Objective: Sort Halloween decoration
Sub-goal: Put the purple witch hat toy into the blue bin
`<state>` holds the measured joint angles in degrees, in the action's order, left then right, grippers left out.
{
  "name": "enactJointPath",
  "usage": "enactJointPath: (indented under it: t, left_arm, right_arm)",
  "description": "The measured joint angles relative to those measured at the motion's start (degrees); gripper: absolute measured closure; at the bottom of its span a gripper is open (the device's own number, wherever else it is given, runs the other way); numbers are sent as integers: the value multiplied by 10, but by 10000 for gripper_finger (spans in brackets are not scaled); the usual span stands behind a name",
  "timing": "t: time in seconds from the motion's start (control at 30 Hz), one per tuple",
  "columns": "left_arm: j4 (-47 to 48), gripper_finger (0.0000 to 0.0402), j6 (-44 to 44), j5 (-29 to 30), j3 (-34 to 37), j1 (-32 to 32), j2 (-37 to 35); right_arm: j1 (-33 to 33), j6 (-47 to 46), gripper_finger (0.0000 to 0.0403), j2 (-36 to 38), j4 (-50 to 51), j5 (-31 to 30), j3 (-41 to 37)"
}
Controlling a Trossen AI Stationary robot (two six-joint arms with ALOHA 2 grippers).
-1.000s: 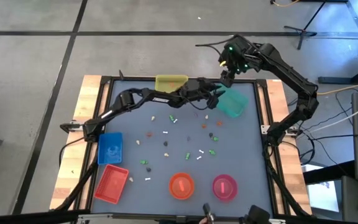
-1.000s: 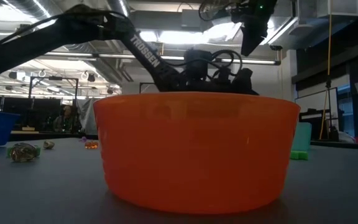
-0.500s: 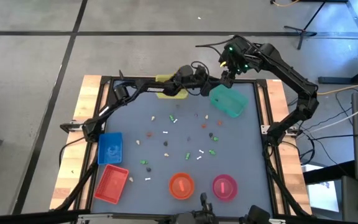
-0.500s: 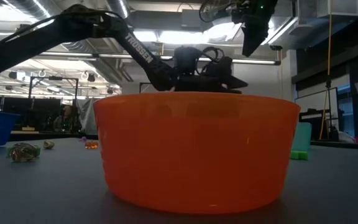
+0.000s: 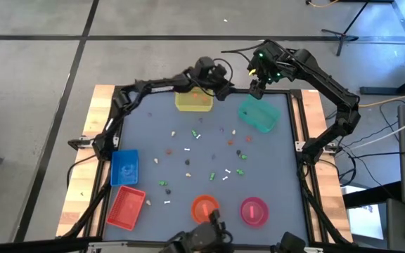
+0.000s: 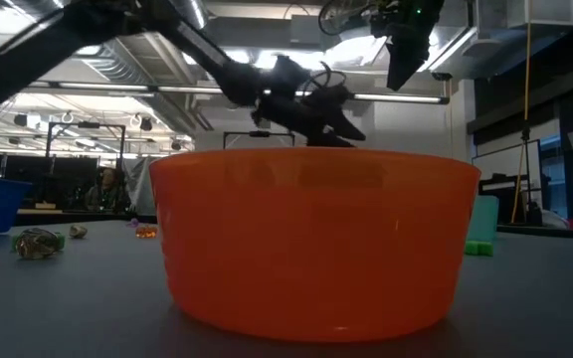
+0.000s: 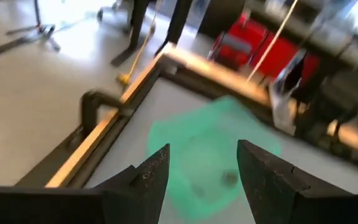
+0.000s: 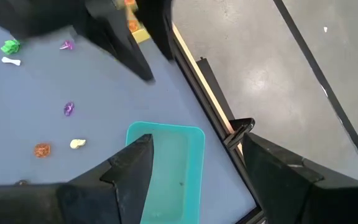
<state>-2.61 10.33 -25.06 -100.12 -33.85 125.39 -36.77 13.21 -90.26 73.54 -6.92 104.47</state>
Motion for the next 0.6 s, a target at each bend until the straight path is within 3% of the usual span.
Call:
enactJointPath:
  t: [0.27, 0.6]
  left_arm:
    - [275, 230, -167, 47, 0, -26, -137]
    - [582, 230, -235, 129, 0, -28, -272]
  right_arm:
    - [0, -1, 157, 0, 0, 1, -1]
    - [0, -16, 157, 0, 0, 5, -1]
